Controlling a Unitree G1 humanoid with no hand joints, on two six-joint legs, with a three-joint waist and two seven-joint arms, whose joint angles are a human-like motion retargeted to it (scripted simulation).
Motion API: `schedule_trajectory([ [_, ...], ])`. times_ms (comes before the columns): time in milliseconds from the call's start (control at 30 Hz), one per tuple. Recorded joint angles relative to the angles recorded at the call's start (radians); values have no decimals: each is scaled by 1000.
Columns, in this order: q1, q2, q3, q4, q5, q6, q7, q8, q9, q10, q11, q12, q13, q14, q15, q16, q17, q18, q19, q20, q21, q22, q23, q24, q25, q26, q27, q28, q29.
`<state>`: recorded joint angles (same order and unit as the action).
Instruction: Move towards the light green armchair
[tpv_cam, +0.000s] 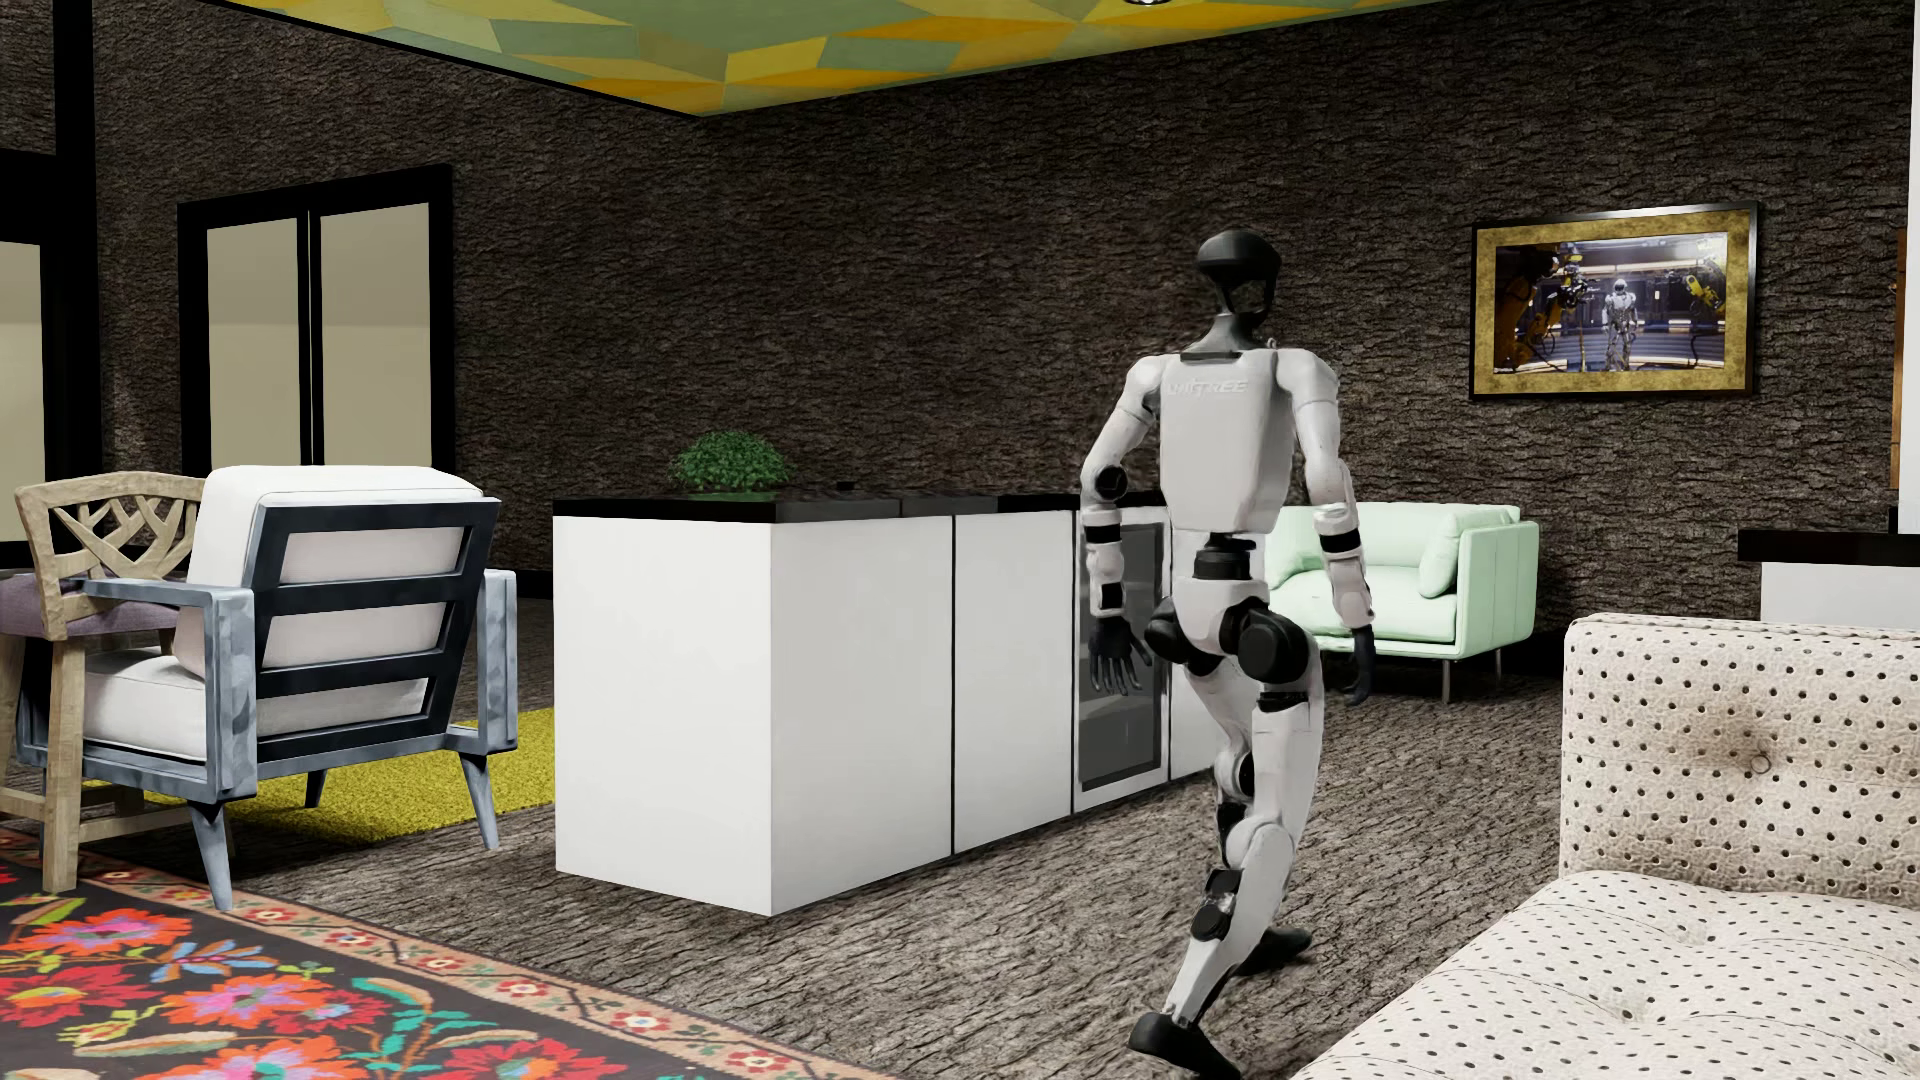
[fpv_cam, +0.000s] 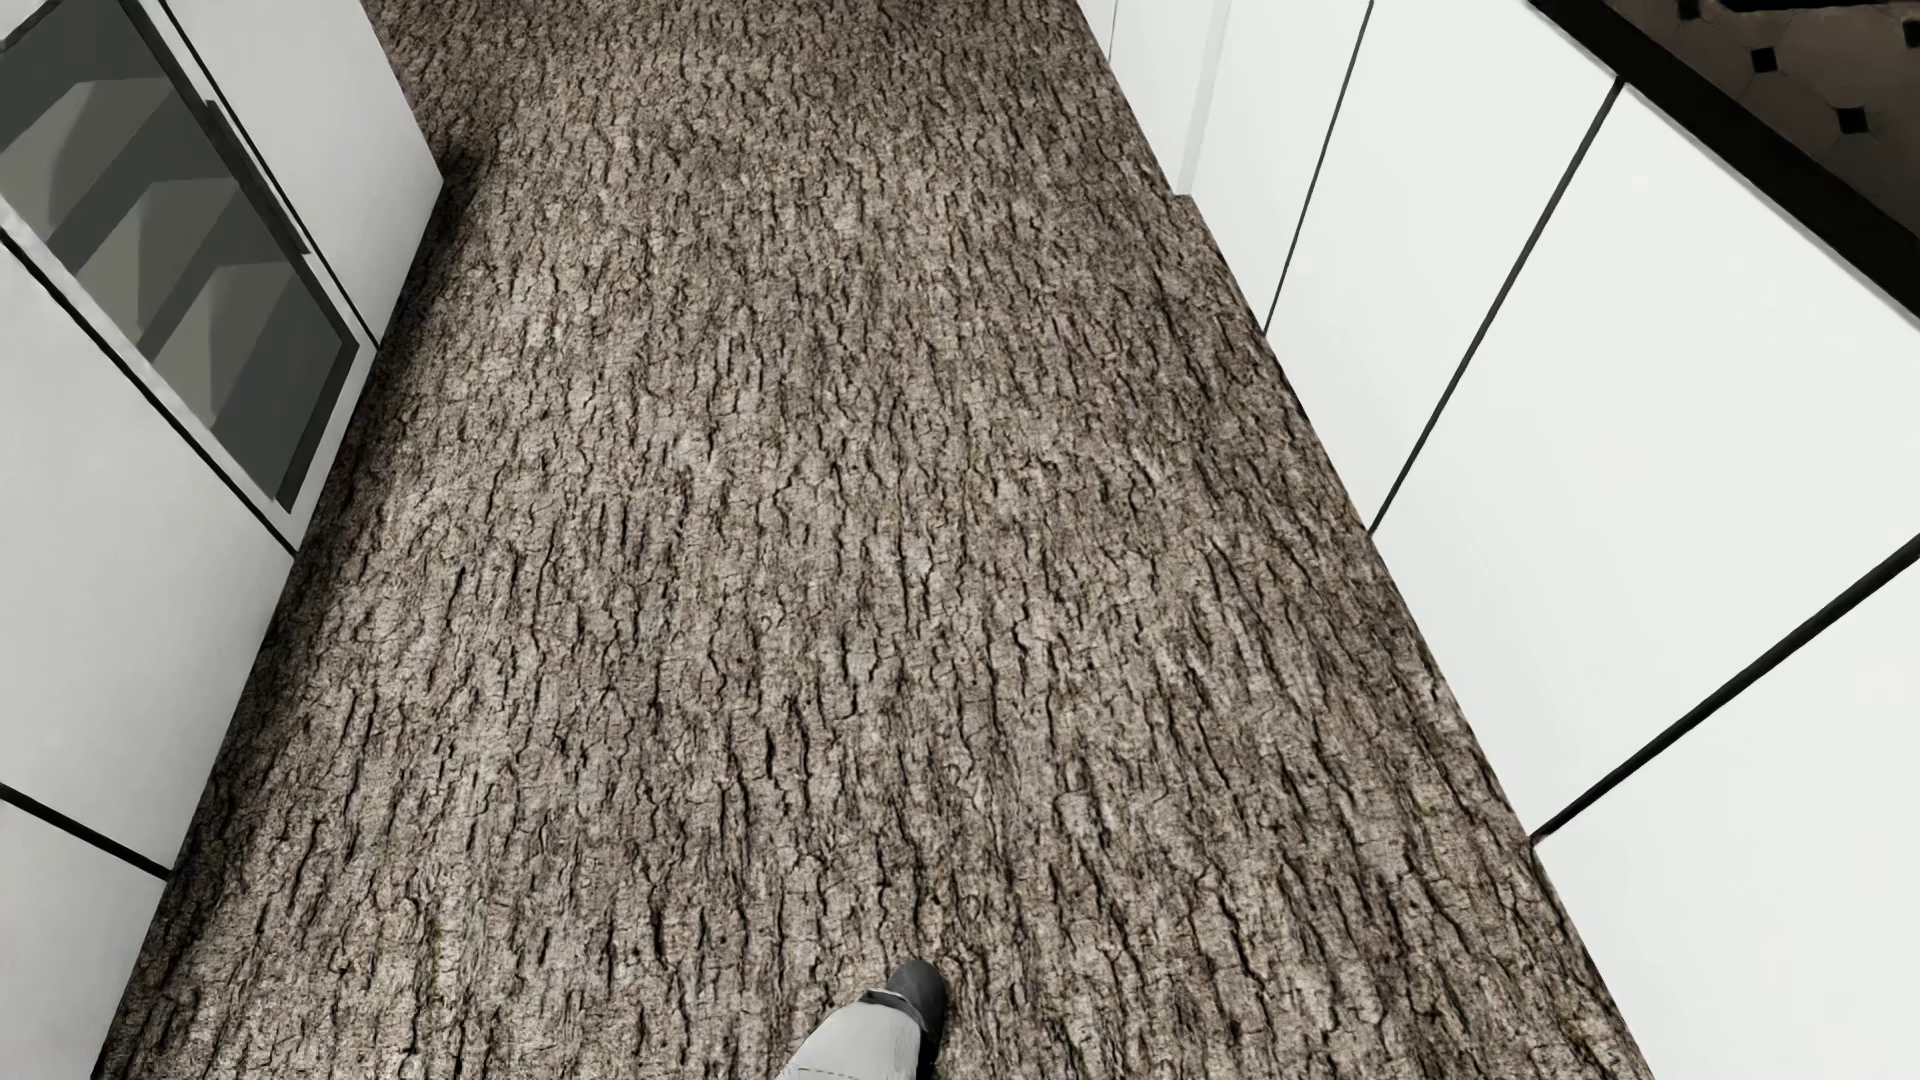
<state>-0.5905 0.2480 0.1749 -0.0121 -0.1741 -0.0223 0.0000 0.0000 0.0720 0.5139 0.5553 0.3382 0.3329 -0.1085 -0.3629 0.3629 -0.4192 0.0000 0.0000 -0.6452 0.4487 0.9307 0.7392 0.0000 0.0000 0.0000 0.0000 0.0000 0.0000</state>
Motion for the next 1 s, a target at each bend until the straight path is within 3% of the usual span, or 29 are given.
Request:
schedule_trajectory([
  [33,-6,52,63,47,-9,-11,0,0,9,-32,5,30,-26,-141,10,18,-7,0,0,-10,7,13,4,0,0,0,0,0,0],
  [67,-44,98,103,72,-29,-27,0,0,0,-11,6,63,-42,32,59,21,-10,0,0,1,5,48,20,0,0,0,0,0,0],
  [100,-118,122,99,56,-56,-54,0,0,-11,97,30,82,-43,330,164,25,-5,0,0,-28,-27,74,26,0,0,0,0,0,0],
  [133,-153,88,79,-11,-99,-113,0,0,-23,192,114,77,-38,421,342,23,14,0,0,-72,-46,117,53,0,0,0,0,0,0],
  [167,-114,46,43,-50,-79,-113,0,0,-16,249,252,59,-26,373,502,24,24,0,0,-114,-50,143,97,0,0,0,0,0,0],
  [200,-85,-75,14,-100,-66,-120,0,0,-21,288,443,48,-28,334,542,27,26,0,0,-100,-23,125,122,0,0,0,0,0,0],
  [233,20,-142,-35,-160,-77,-129,0,0,7,267,617,37,-38,306,448,12,28,0,0,-41,0,124,133,0,0,0,0,0,0],
  [267,120,-253,-76,-197,-28,-113,0,0,22,238,749,1,-31,266,307,10,33,0,0,-35,7,101,143,0,0,0,0,0,0],
  [333,324,-500,-182,-248,21,-87,0,0,14,132,811,-63,-7,119,108,22,46,0,0,-17,36,-20,143,0,0,0,0,0,0],
  [400,600,-585,-305,-192,73,-38,0,0,55,-2,540,-103,15,-17,101,30,43,0,0,88,43,-154,138,0,0,0,0,0,0],
  [467,760,-668,-398,-159,43,-17,0,0,40,-88,178,-189,36,-184,153,29,38,0,0,147,26,-237,125,0,0,0,0,0,0],
  [500,810,-687,-433,-152,22,-25,0,0,24,-99,-22,-229,42,-239,162,41,43,0,0,163,18,-286,117,0,0,0,0,0,0],
  [533,866,-718,-447,-128,3,-20,0,0,8,-111,-93,-264,55,-284,166,45,40,0,0,175,15,-321,108,0,0,0,0,0,0],
  [600,990,-764,-498,-67,-7,-22,0,0,8,-83,12,-261,67,-281,121,50,45,0,0,226,0,-380,126,0,0,0,0,0,0],
  [633,991,-822,-510,-48,2,-8,0,0,-19,-13,125,-248,62,-208,211,35,47,0,0,244,6,-369,164,0,0,0,0,0,0],
  [667,984,-840,-509,-5,55,41,0,0,-37,102,244,-222,61,-32,244,3,50,0,0,245,13,-311,218,0,0,0,0,0,0],
  [700,956,-783,-484,4,90,50,0,0,-23,264,316,-189,45,194,200,-10,49,0,0,226,30,-264,264,0,0,0,0,0,0],
  [733,843,-736,-472,14,129,54,0,0,-21,510,345,-185,23,320,142,-13,61,0,0,165,19,-200,300,0,0,0,0,0,0],
  [800,616,-537,-387,-18,159,31,0,0,-8,851,246,-177,-2,219,107,-10,66,0,0,37,28,-104,259,0,0,0,0,0,0],
  [833,509,-442,-326,-46,164,6,0,0,0,897,187,-146,-20,182,109,-17,71,0,0,40,26,-60,241,0,0,0,0,0,0],
  [900,338,-253,-201,-89,151,-37,0,0,10,689,75,-78,-45,294,116,-4,60,0,0,-19,12,3,134,0,0,0,0,0,0],
  [967,217,-113,-106,-81,133,-53,0,0,14,267,2,-7,-89,480,115,9,43,0,0,-21,-18,19,34,0,0,0,0,0,0],
  [1000,190,-66,-73,-72,135,-52,0,0,6,43,-24,18,-122,309,99,12,33,0,0,-23,-22,26,1,0,0,0,0,0,0],
])
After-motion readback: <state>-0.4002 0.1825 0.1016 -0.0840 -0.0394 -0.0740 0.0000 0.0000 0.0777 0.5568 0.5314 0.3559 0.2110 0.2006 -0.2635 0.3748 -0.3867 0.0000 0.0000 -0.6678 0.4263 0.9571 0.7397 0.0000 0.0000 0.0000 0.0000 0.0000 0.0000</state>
